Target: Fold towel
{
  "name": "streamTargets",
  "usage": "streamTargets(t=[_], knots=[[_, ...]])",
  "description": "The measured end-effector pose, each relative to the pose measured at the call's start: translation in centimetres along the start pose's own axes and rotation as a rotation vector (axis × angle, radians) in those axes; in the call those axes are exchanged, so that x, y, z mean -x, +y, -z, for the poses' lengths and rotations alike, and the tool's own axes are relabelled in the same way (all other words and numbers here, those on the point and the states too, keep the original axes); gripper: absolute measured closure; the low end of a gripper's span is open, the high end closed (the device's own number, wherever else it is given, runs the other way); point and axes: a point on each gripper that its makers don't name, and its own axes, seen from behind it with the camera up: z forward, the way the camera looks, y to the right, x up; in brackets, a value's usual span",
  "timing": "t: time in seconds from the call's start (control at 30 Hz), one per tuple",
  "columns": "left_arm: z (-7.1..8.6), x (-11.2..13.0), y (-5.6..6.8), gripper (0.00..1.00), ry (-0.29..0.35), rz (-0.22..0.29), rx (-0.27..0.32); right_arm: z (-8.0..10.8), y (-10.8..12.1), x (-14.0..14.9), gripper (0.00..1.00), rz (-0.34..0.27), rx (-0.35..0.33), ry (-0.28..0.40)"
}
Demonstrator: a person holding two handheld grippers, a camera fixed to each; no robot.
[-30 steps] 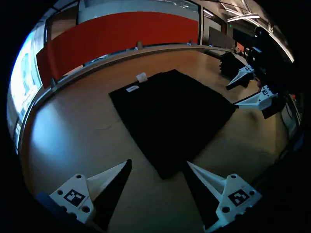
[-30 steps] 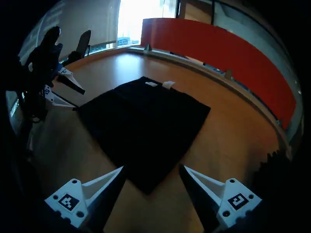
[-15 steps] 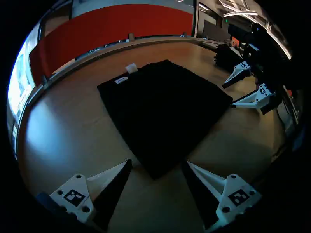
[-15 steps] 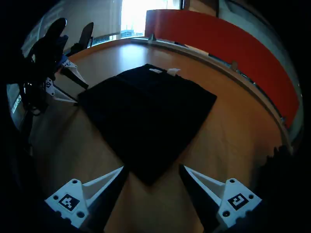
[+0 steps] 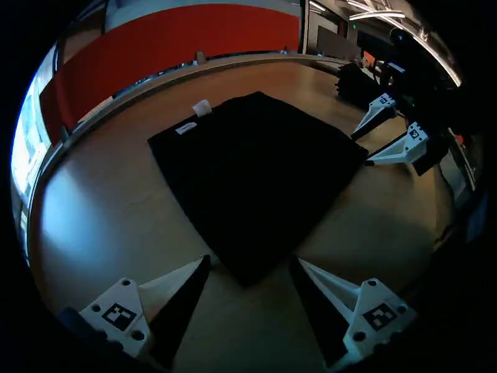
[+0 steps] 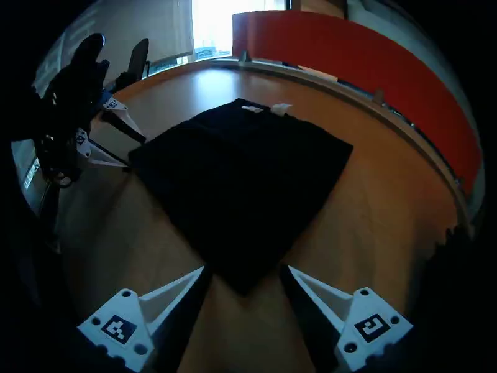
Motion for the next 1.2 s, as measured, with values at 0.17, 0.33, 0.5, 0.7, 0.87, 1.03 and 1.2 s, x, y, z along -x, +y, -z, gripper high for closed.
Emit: streamTargets(t=[0.17, 0.33, 0.5, 0.7, 0.87, 1.03, 1.2], knots=[[0.0, -0.1, -0.1, 0.2, -0.013, 0.001, 0.0, 0.1, 0.2, 0.0, 0.32, -0.006, -0.001, -0.011], [0.0, -0.1, -0.3, 0.29, -0.021, 0.015, -0.01, 0.0, 0.4, -0.1, 0.47, -0.008, -0.001, -0.015], [-0.1, -0.2, -0.3, 0.44, -0.025, 0.019, -0.015, 0.0, 0.2, -0.1, 0.63, -0.004, -0.007, -0.016], [-0.2, -0.2, 0.0, 0.6, -0.029, 0.018, -0.014, 0.1, -0.1, -0.1, 0.79, -0.011, -0.012, -0.015], [-0.2, -0.2, -0.2, 0.82, -0.034, 0.037, -0.025, 0.3, -0.4, -0.1, 0.84, -0.01, -0.016, -0.013], [0.1, -0.5, -0.2, 0.84, -0.035, 0.076, -0.022, 0.6, -0.5, -0.5, 0.86, -0.028, -0.011, 0.0], [0.8, -1.0, -0.2, 0.85, -0.024, 0.102, -0.027, 1.3, -0.7, -1.0, 0.86, -0.039, -0.012, 0.009]])
